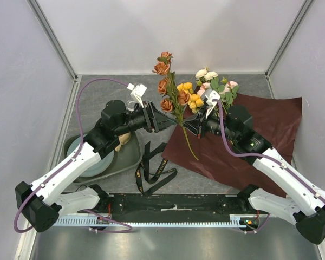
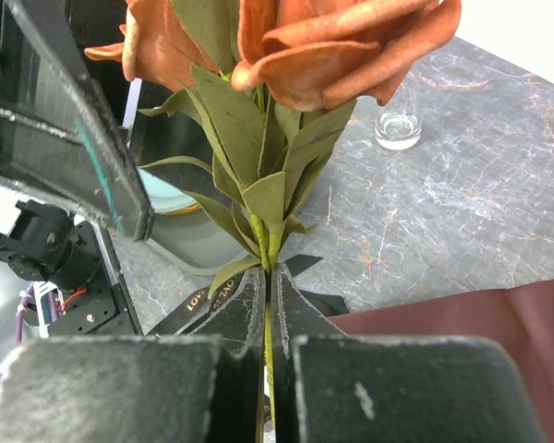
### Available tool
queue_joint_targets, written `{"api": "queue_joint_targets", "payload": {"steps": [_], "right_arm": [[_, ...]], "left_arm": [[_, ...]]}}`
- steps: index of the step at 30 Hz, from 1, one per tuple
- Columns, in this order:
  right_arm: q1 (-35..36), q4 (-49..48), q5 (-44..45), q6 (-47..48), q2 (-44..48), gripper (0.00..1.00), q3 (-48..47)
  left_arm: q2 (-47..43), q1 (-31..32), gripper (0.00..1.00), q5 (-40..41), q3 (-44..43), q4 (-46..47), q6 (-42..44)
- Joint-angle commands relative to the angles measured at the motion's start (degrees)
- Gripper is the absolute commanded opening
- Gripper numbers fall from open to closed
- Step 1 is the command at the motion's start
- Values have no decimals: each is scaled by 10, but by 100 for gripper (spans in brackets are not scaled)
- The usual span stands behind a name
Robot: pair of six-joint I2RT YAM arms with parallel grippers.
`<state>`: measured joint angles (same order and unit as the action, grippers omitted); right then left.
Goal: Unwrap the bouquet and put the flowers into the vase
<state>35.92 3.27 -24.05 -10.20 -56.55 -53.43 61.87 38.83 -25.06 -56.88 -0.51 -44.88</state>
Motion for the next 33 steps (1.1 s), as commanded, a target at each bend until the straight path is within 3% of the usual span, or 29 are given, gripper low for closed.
{"api": "queue_joint_targets", "payload": {"steps": [1,9,15,22,24,25,26,27,29,33], "right_arm": [[9,-7,-19,17,14,0,3],[20,-3,-35,18,12,0,-2],[27,7,-28,25,11,0,-4],[32,18,-29,31,11,0,-6],[31,31,-14,36,8,26,-15],[32,52,5,37,7,43,-25],[32,61,59,36,7,70,-29],[32,82,87,36,12,85,-33],[33,103,180,35,20,98,-40],[32,135,337,25,78,98,-34]], "left_arm": [[9,-3,61,-1,-42,19,2],[32,-4,57,-25,-62,51,6],[40,-5,43,-24,-68,55,14],[48,-5,17,-30,-76,55,36],[49,-5,3,-28,-82,52,41],[50,-5,2,-27,-84,48,49],[49,-6,2,-21,-93,42,56],[48,-6,2,-16,-100,16,79],[48,-9,2,14,-131,-24,112],[45,-18,2,106,-202,-119,244]]}}
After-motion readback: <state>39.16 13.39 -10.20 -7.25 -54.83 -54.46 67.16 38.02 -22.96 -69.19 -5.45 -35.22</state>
